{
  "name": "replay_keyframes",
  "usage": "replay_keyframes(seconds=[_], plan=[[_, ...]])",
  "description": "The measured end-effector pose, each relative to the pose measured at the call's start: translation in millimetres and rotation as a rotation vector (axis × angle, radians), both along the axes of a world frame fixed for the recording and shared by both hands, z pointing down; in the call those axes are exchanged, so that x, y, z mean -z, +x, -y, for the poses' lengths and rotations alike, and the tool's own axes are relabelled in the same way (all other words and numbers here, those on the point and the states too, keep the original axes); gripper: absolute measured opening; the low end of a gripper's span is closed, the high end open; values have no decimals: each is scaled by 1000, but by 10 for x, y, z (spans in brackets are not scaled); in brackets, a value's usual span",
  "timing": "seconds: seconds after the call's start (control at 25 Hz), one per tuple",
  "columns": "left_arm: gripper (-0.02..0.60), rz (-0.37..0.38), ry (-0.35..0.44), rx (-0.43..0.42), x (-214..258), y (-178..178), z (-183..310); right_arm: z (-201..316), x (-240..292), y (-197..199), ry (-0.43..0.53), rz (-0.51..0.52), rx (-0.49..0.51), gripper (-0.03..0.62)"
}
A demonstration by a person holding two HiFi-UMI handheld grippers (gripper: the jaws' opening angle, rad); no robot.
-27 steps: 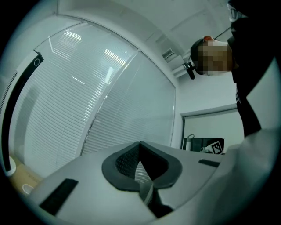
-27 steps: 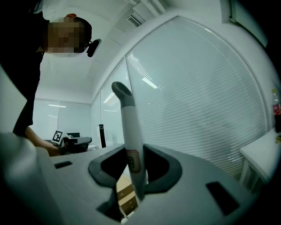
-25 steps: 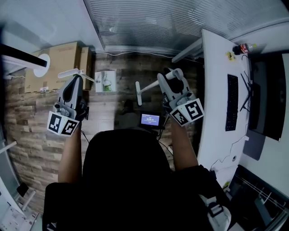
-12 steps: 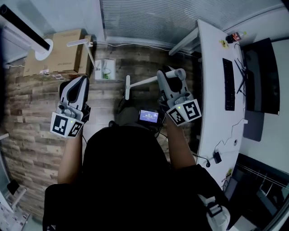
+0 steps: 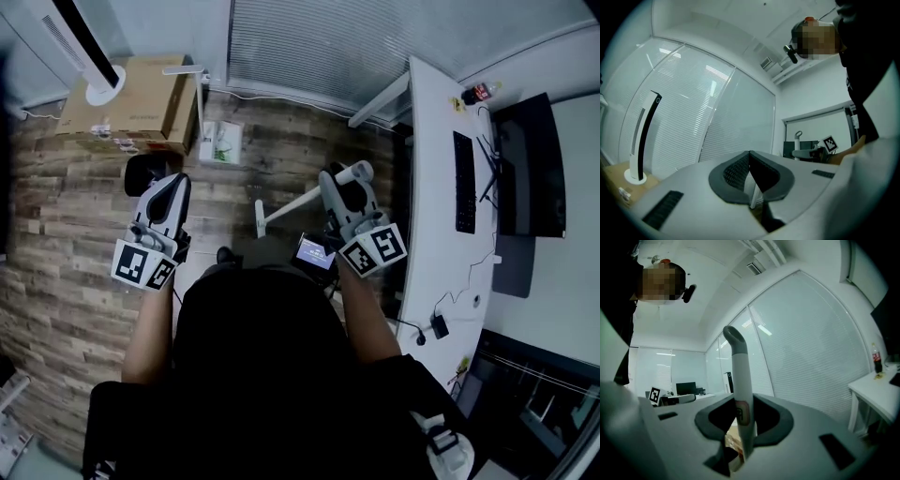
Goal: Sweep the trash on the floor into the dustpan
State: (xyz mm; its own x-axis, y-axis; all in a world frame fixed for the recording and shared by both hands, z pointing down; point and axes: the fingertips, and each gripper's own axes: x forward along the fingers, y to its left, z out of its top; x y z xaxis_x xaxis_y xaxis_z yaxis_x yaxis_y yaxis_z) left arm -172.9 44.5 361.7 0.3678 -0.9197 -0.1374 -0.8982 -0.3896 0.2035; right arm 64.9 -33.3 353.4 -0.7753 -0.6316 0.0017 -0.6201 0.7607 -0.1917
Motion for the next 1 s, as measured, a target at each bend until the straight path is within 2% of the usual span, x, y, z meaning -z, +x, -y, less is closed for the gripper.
replay_keyframes(seconds=[0.2,0.36,0.52,0.72,1.0], plan=[[-5,1,-39,-22,-78,275,-187,-302,4,125,1,66,94,98],[-5,39,-59,15,-111,515,-362,-563,-21,278,14,22,136,94],[-5,41,-61,44,-122,801,-487,-722,-103,524,24,-21,116,94],[-5,37,-38,19,-75,1234,-720,-950,-172,859,51,-45,127,95],[-5,-1,-49,-10,-153,1548,-992,-989,-259,1289,55,-39,103,97]])
